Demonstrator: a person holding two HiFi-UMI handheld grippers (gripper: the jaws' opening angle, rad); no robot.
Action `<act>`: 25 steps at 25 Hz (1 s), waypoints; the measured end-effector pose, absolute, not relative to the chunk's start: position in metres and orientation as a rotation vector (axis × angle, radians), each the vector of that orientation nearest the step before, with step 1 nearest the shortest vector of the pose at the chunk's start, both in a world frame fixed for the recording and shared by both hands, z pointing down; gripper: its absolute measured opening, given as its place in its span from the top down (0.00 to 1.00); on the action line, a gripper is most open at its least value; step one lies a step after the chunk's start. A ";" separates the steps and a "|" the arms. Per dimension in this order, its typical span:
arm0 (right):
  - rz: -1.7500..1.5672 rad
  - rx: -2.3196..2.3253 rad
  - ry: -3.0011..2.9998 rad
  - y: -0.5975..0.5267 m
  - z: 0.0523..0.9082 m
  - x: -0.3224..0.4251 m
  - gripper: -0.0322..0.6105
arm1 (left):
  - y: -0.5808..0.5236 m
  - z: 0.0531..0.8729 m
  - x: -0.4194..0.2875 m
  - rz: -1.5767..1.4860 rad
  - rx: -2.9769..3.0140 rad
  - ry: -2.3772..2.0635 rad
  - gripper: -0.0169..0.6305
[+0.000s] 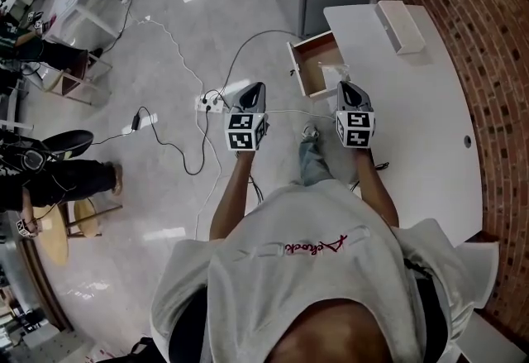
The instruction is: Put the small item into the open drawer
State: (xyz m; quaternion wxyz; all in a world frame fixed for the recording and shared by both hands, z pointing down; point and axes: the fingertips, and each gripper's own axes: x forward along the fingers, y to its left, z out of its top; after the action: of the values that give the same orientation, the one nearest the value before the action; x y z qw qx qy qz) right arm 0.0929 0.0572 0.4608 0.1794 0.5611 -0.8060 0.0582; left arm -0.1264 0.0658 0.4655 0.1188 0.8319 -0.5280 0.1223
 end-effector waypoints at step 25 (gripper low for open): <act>0.173 1.491 -2.432 -0.220 0.443 0.112 0.93 | -0.209 0.443 -0.073 0.394 2.414 -1.596 0.96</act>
State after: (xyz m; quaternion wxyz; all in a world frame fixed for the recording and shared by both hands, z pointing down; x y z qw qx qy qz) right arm 0.1120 -0.2197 0.4434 0.1414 0.5165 -0.8424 0.0598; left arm -0.0733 -0.2090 0.4431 0.1103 0.8216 -0.5431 0.1339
